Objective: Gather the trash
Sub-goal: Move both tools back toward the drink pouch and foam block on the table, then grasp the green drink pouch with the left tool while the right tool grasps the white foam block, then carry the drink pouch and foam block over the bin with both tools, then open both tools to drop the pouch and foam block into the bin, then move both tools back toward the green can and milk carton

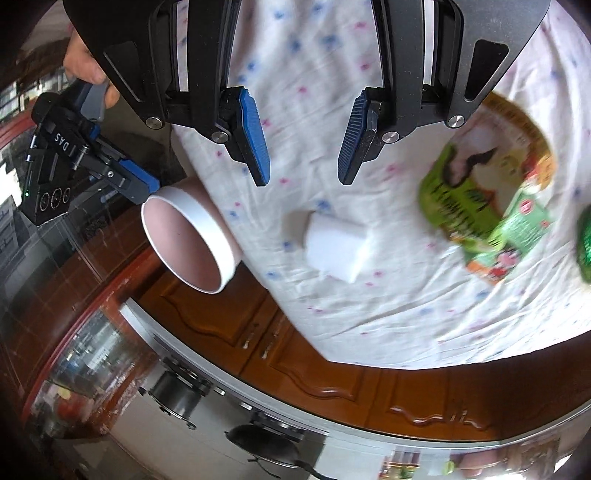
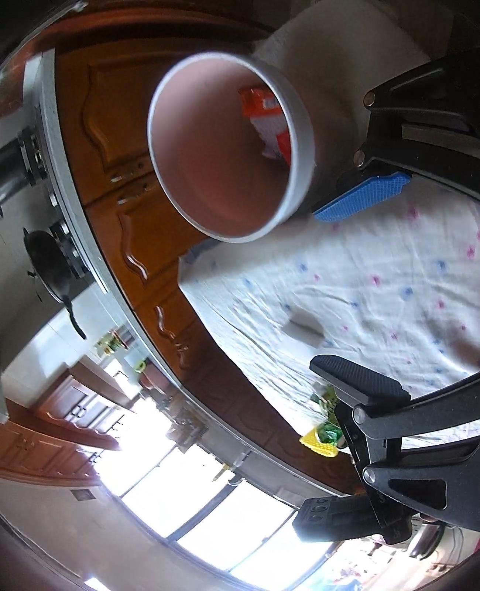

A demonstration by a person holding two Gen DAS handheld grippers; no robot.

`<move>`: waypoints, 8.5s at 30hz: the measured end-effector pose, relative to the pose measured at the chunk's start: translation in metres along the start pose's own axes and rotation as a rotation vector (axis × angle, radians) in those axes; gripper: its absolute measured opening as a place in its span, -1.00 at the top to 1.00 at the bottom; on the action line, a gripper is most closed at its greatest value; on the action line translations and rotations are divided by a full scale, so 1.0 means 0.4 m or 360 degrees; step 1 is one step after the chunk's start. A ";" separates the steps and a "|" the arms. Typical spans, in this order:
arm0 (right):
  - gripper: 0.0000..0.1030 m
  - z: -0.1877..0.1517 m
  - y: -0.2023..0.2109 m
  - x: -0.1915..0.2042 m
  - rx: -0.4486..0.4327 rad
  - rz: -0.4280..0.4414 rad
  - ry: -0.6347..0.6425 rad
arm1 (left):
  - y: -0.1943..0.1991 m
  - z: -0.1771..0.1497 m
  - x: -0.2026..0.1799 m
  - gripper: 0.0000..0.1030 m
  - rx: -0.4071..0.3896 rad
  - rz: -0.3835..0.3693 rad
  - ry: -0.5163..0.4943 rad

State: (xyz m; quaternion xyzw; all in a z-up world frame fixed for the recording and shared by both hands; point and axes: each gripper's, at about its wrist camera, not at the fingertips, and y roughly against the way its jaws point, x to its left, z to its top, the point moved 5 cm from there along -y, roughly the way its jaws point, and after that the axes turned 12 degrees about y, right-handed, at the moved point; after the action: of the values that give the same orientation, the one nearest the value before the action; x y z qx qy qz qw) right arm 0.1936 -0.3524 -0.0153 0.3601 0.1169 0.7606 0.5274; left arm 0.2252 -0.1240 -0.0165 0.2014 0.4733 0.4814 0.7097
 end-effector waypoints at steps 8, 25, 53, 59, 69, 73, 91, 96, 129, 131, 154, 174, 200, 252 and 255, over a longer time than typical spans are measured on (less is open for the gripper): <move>-0.50 -0.027 -0.082 0.101 0.0119 0.0057 0.0171 | 0.061 -0.015 0.092 0.26 -0.0058 0.0051 0.0036; -0.70 -0.017 -0.202 0.240 0.0240 0.0051 0.0580 | 0.147 0.013 0.238 0.26 -0.0176 0.0160 0.0009; -0.66 0.033 -0.488 0.244 0.0578 0.0081 0.1118 | 0.020 0.051 0.238 0.71 0.0062 0.0353 -0.0409; -0.36 0.019 -0.450 0.248 0.0511 0.0064 0.1072 | 0.024 0.040 0.233 0.83 0.0066 0.0311 -0.0391; -0.35 0.024 -0.288 0.237 0.0303 0.0098 0.0750 | 0.046 0.017 0.197 0.94 0.0027 0.0197 -0.0316; -0.35 0.014 -0.211 0.210 0.0216 0.0105 0.0584 | 0.053 0.003 0.165 0.95 -0.0007 0.0161 -0.0308; -0.35 -0.001 -0.018 0.083 0.0034 -0.0079 0.0354 | 0.044 -0.001 -0.019 0.96 -0.0054 -0.0067 -0.0281; -0.35 -0.004 0.016 0.042 0.0006 -0.0121 0.0304 | 0.027 -0.003 -0.062 0.96 -0.0040 -0.0104 -0.0283; -0.36 0.120 0.114 -0.228 -0.0130 -0.0377 0.0112 | -0.152 0.100 -0.436 0.96 0.0060 -0.0230 -0.0514; -0.36 0.129 0.111 -0.244 -0.0127 -0.0387 0.0108 | -0.180 0.106 -0.463 0.96 0.0078 -0.0221 -0.0538; -0.39 0.151 0.015 -0.345 0.0115 -0.0499 0.0148 | -0.411 0.118 -0.515 0.96 0.0319 -0.0088 -0.0529; -0.57 0.159 0.031 -0.333 0.0084 -0.0461 0.0100 | -0.378 0.118 -0.477 0.85 0.0311 -0.0095 -0.0475; -0.74 0.027 0.040 -0.093 -0.0048 -0.0252 0.0057 | -0.123 0.025 -0.128 0.70 0.0061 -0.0027 -0.0114; -0.75 -0.101 -0.426 0.527 0.0406 0.0332 0.0312 | 0.302 0.115 0.627 0.27 -0.0388 0.0287 0.0695; -0.75 -0.085 -0.483 0.548 0.0416 0.0291 0.0234 | 0.294 0.156 0.653 0.26 -0.0381 0.0251 0.0729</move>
State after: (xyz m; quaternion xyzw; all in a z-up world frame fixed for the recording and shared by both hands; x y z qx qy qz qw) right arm 0.2692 -0.0709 -0.0544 0.3782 0.2197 0.8080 0.3947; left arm 0.2444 0.1685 -0.0249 0.0381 0.5439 0.6209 0.5632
